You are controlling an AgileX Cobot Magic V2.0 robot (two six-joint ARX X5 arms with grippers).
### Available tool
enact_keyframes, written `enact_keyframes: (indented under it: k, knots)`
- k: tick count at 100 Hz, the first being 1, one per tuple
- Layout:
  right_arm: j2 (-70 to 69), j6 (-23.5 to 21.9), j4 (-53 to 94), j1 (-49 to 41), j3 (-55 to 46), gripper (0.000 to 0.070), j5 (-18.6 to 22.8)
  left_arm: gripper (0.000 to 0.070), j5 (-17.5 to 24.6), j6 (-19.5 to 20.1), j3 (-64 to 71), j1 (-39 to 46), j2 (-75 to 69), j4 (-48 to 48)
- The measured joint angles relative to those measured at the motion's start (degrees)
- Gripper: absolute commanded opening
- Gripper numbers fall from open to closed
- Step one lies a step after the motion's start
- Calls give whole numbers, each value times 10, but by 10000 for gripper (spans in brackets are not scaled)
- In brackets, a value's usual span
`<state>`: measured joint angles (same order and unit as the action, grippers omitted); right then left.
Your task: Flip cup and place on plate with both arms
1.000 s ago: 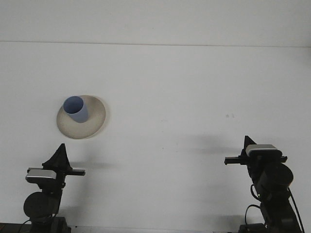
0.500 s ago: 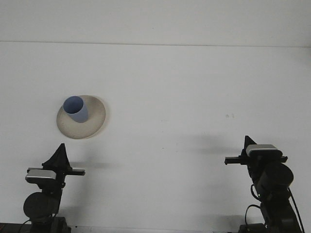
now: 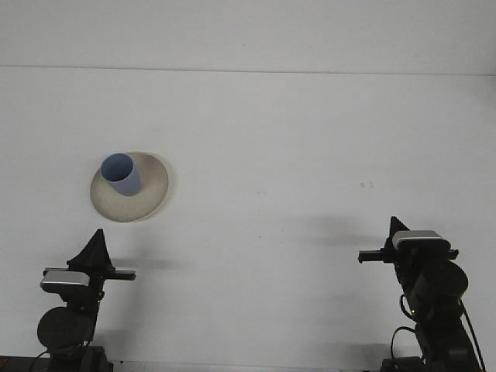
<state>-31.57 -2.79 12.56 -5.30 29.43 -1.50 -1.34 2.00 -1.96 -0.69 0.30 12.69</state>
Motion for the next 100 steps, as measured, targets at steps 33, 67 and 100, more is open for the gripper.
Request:
enact_keyframes:
  k: [33, 67, 100]
  knots:
    - [0, 0, 0, 0, 0, 0, 0, 11, 0, 0, 0, 0, 0, 0]
    - [71, 0, -60, 0, -45, 0, 0, 11, 0, 0, 0, 0, 0, 0]
    - [224, 0, -102, 1, -173, 0, 0, 11, 0, 0, 0, 0, 0, 0]
